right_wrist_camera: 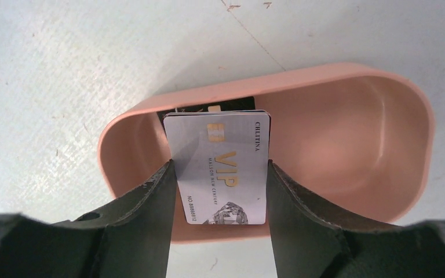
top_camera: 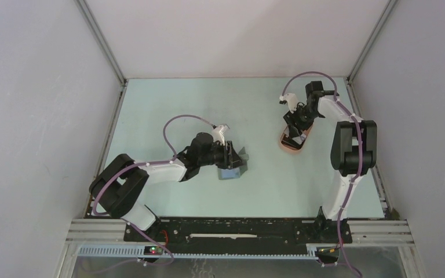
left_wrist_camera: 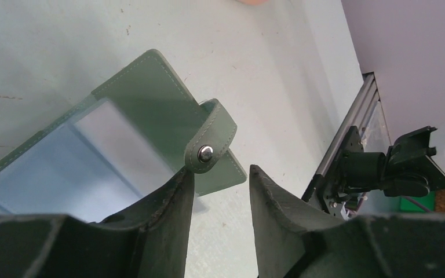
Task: Put the credit cards into the card holder
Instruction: Pick up the credit card from the storage box.
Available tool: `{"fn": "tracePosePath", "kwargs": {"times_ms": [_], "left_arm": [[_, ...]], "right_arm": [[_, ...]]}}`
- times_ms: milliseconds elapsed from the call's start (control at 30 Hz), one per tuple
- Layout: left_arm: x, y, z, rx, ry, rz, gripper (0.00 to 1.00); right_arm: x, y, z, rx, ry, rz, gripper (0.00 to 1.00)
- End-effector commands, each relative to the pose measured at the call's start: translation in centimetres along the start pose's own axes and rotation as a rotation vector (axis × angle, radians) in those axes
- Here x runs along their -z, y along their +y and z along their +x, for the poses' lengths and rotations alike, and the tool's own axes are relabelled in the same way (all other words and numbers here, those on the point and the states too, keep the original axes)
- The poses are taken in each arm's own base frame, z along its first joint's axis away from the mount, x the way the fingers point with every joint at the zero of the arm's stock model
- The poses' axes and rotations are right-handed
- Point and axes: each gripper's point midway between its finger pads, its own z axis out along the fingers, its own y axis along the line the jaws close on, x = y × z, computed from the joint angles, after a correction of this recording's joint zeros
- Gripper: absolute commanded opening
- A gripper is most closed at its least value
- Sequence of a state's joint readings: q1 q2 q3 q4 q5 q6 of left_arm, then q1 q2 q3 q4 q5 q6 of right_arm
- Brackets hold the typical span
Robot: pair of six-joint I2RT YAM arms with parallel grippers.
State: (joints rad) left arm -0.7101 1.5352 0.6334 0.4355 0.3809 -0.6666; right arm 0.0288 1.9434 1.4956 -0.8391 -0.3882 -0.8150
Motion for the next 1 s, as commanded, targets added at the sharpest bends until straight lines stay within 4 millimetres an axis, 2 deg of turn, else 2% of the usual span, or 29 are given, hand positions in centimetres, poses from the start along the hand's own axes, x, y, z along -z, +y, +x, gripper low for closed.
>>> {"fn": "tracePosePath", "kwargs": {"times_ms": [0,167,333,533,700,733,967], "left_arm": [[0.2,-0.3,0.3,0.012,-0.002,0.037,0.45],[0.1,-0.2,0.5,0.013,-0.003,0.035,0.45],[-0.1,0.0,0.6,0.015,0.004,0.035,0.45],[-0.1,-0.1,0.6,0.020,0.005,0.044,0.45],[0.4,-1.1,0.0,0.013,-0.011,0.070,0.45],[0.5,-1.3,-0.1,0.012,-0.014,0.075,0.45],[1.3,-3.1,-1.1,0.006,-0.036,0.123,0.46]], "right_arm": [[-1.4,-0.1,0.2,-0.107,0.019,-0.051,0.49],[-2.1,-0.4,1.2,-0.119,0.063,-0.056,0.50],[-2.4,0.1,1.3,-0.131,0.063,-0.078,0.52],[-2.5,1.0,1.3,-0.189,0.073,-0.147,0.62],[-2.4,1.7,0.7,-0.229,0.055,-0.202,0.63],[-2.0,1.1,1.0,-0.259,0.041,-0.206,0.62],[-1.0,1.1,0.6,-0.316,-0.017,-0.263,0.60]]}}
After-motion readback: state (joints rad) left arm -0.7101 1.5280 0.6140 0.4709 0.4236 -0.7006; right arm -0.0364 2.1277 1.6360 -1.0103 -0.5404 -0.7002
